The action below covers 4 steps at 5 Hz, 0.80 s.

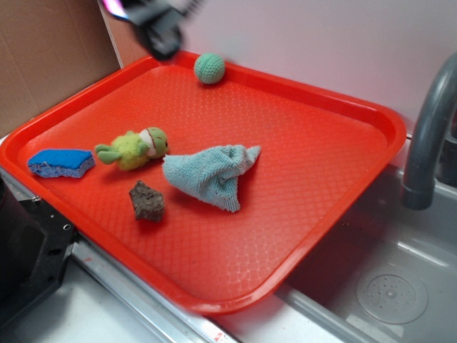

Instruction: Grab the blue cloth.

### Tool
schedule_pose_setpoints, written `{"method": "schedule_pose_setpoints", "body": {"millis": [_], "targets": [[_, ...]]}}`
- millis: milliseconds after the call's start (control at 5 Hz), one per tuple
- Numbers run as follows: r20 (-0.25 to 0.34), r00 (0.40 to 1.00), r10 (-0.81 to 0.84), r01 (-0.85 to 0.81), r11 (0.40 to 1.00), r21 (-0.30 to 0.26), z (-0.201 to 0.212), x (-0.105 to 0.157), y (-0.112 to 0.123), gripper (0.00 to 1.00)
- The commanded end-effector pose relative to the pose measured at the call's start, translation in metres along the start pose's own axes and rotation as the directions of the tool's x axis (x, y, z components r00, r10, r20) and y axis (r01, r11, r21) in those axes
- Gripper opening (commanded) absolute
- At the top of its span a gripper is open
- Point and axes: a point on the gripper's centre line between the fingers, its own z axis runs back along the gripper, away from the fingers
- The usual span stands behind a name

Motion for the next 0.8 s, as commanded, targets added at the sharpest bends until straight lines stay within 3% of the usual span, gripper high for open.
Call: {"method": "schedule_pose_setpoints", "body": {"millis": [0, 200, 600], "targets": [[0.028, 0.928, -0.372, 0.373, 0.924, -0.085, -0.035, -0.004, -0.048, 1.0], [-0.044, 0.923, -0.382, 0.375, 0.92, -0.116, -0.058, -0.028, -0.021, 1.0], [-0.044, 0.923, -0.382, 0.375, 0.92, -0.116, -0.058, -0.028, -0.021, 1.0]]}}
